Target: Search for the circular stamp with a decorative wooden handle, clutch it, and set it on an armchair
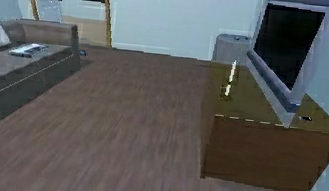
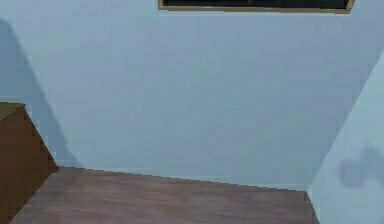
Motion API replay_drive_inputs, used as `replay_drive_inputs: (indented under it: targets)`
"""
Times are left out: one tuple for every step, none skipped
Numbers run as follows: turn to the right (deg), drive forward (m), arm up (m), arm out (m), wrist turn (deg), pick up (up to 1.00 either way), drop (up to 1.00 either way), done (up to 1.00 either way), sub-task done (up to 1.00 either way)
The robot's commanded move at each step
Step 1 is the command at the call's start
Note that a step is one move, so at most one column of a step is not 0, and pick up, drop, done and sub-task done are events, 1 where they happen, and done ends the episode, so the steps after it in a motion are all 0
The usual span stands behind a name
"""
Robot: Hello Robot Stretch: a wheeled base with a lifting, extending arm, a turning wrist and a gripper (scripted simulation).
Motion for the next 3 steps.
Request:
replay_drive_inputs:
  targets:
    - [0.0, 1.00, 0.00, 0.00, 0.0, 0.00, 0.00, 0.00, 0.00]
    - [0.0, 0.10, 0.00, 0.00, 0.0, 0.00, 0.00, 0.00, 0.00]
    - [6.0, 0.00, 0.00, 0.00, 0.0, 0.00, 0.00, 0.00, 0.00]
